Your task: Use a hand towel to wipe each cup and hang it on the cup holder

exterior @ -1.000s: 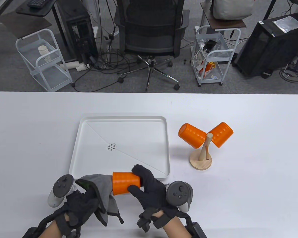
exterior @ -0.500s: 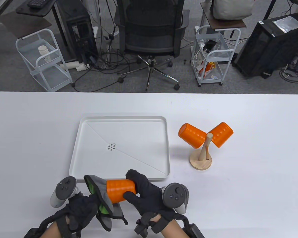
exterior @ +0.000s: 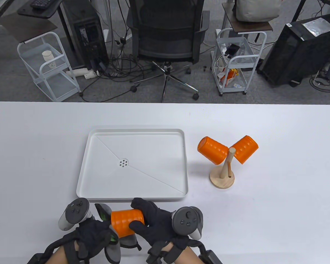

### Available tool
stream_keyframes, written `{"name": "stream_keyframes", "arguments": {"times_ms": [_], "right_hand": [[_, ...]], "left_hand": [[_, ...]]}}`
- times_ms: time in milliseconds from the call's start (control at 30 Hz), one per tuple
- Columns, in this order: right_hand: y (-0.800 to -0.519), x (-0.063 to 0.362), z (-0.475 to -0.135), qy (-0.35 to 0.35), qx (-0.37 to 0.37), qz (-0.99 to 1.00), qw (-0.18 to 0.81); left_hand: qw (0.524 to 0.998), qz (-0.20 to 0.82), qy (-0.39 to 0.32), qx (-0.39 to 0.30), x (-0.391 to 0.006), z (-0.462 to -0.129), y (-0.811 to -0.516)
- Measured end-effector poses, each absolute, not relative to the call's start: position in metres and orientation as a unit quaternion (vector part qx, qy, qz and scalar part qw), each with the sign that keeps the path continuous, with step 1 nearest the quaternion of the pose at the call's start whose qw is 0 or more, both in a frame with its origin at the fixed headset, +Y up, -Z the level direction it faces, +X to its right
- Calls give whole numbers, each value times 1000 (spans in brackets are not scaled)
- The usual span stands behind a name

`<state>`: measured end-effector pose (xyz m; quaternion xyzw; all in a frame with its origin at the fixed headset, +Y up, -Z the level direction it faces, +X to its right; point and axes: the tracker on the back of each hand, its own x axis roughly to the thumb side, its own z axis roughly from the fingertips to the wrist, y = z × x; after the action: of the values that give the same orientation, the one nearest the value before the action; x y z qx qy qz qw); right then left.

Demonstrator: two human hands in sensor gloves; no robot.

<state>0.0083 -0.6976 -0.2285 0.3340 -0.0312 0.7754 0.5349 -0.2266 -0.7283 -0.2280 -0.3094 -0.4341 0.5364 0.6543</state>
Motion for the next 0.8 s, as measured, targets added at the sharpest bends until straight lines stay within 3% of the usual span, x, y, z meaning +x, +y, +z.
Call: {"name": "stream_keyframes", "arguments": {"times_ms": [533, 800], "right_hand": [[-689, -5, -210, -135, 420, 800, 408], [-695, 0, -220, -78, 384, 797, 460]], "left_hand": [[532, 630, -429, -368, -228, -237, -747], [616, 566, -430, -341, -228, -234, -739]]}}
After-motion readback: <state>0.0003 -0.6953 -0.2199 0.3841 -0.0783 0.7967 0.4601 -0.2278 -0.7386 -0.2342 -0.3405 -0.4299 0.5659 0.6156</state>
